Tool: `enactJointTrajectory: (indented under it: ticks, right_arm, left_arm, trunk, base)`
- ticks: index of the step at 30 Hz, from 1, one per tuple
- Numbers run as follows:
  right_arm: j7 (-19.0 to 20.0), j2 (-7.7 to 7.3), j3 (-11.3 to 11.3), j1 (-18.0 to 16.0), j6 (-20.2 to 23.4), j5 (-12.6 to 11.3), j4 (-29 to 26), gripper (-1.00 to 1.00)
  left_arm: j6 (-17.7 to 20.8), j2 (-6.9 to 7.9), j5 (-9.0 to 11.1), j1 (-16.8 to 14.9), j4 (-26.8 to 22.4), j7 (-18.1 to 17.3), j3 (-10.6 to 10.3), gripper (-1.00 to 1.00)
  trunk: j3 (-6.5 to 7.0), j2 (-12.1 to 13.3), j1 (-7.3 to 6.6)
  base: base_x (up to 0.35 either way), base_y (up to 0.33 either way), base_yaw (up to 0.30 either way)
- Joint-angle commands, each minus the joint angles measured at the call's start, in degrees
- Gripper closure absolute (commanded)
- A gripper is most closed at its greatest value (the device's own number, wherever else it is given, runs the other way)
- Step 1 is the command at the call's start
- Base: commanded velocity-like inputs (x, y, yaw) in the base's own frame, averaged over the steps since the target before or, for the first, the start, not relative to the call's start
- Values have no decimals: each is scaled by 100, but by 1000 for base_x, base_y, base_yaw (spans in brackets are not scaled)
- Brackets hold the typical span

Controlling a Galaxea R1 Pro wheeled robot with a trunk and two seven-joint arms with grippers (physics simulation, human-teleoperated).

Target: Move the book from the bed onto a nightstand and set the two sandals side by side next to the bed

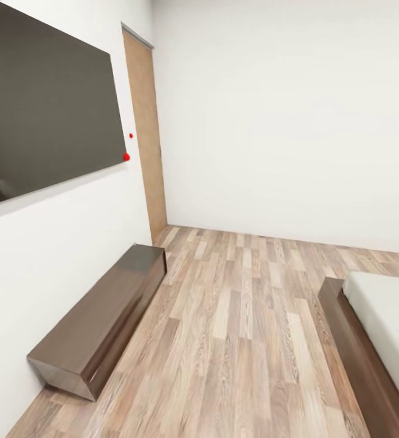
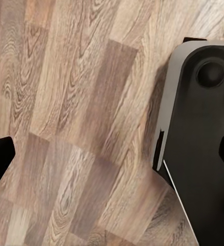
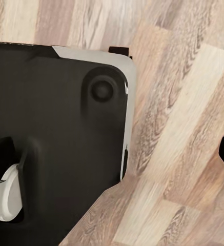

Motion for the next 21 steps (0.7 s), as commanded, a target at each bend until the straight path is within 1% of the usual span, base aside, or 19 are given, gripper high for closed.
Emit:
enactJointTrajectory:
  ticks: [1, 6, 11, 15, 21]
  right_arm:
    - [12, -2, -41, -11, -11, 57, 16, -100]
    - [12, -3, -41, -11, -11, 57, 17, -100]
    - [12, -2, -41, -11, -11, 57, 18, -100]
    - [12, -1, -41, -11, -11, 57, 18, -100]
    - [12, 1, -41, -11, -11, 57, 18, -100]
  left_arm:
    - [-24, -7, -61, -3, 10, 30, 39, -100]
    - [-27, -28, -81, -1, 8, 30, 37, -100]
    - [-31, -54, -209, -4, 9, 34, 37, -100]
    - [-32, -68, -297, -4, 8, 37, 38, -100]
    - [-33, -74, -339, -5, 7, 38, 38, -100]
  trunk:
    - [-12, -11, 7]
    - [-12, -11, 7]
    - [-12, -11, 7]
    - [-12, -11, 7]
    - [-12, -11, 7]
  base:
    - [323, 0, -282]
    - [283, 0, -283]
    - [193, 0, -284]
    - [92, 0, -284]
    - [39, 0, -285]
